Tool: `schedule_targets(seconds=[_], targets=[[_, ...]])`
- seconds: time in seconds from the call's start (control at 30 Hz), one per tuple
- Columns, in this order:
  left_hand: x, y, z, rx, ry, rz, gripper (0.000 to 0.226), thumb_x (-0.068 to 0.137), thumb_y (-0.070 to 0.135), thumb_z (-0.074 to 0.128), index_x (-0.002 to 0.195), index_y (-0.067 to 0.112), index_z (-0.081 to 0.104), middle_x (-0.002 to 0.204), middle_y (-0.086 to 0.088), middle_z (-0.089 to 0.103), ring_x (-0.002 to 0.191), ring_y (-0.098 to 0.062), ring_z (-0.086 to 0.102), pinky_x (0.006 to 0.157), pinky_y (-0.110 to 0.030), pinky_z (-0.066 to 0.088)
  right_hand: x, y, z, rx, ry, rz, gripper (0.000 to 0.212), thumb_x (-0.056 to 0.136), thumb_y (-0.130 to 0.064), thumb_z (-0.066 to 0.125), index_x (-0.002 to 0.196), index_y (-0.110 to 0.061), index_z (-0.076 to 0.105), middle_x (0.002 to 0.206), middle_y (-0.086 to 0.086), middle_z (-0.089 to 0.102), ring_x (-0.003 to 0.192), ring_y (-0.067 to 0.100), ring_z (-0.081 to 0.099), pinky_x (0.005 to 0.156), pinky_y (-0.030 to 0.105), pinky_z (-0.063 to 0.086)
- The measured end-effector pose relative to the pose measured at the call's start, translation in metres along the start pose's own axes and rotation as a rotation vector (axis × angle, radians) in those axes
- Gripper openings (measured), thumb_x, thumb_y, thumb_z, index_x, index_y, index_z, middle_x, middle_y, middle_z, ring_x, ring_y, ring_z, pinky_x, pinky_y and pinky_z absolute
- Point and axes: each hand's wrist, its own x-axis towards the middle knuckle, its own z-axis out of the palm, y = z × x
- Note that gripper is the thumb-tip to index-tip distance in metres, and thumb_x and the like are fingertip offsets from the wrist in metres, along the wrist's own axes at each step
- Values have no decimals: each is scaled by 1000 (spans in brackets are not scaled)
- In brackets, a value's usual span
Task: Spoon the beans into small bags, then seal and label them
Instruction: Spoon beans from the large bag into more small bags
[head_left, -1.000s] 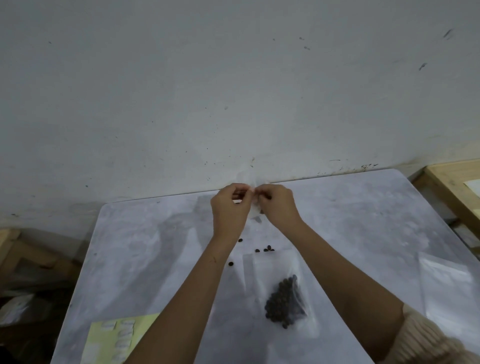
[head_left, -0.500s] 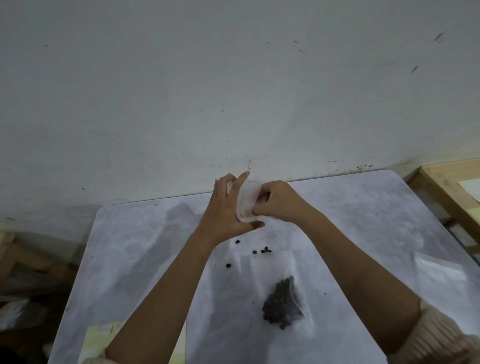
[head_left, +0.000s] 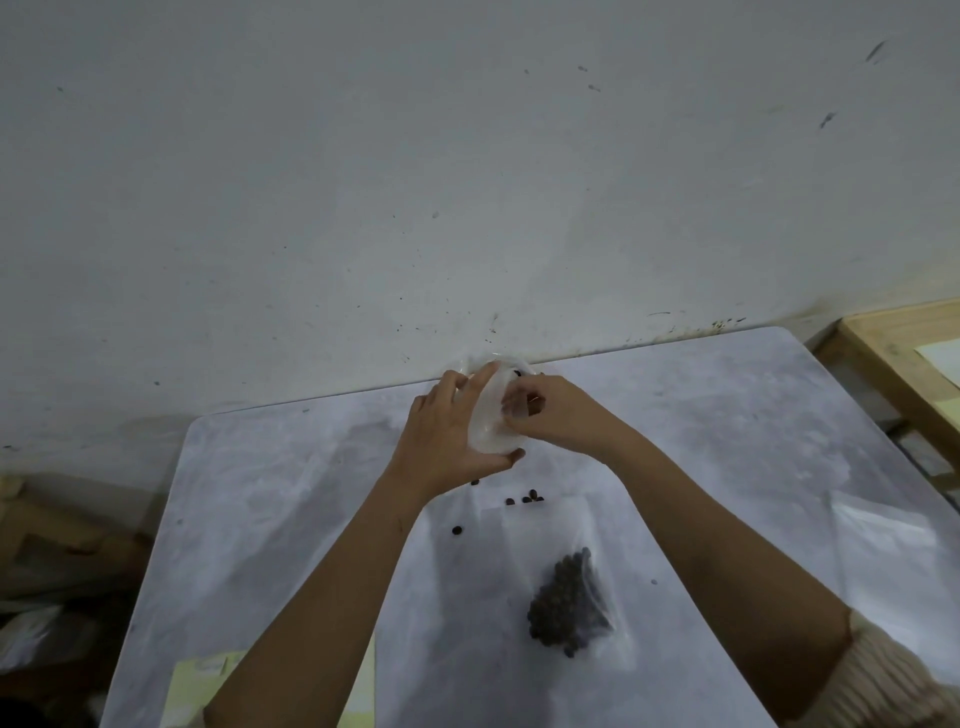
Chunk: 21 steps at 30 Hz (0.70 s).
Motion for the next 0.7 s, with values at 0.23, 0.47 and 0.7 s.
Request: schedule_targets(seconds=[0.23, 0.47, 0.7], targets=[[-9, -31, 13, -15, -221, -270, 102, 61, 70, 63, 144, 40, 12, 117, 7, 38, 110, -17, 46, 96, -35, 34, 18, 63, -14, -150, 415, 94, 22, 83, -19, 68, 101, -8, 63, 103, 10, 60, 85, 16, 57, 79, 24, 47], [3, -36, 46, -128, -226, -415, 105, 60, 65, 71, 143, 40, 12, 121, 4, 38, 117, -19, 43, 97, -37, 33, 48, 93, 10, -44, 101, 353, 31, 81, -31, 70, 99, -10, 56, 86, 9, 63, 71, 18, 58, 55, 18, 43], [27, -33, 62, -304, -181, -446, 100, 52, 60, 72, 137, 49, 20, 128, 6, 32, 123, -16, 36, 107, -42, 30, 78, 89, 15, 315, 384, 220, 9, 88, -14, 60, 95, -12, 66, 91, 5, 65, 84, 19, 61, 77, 21, 51]])
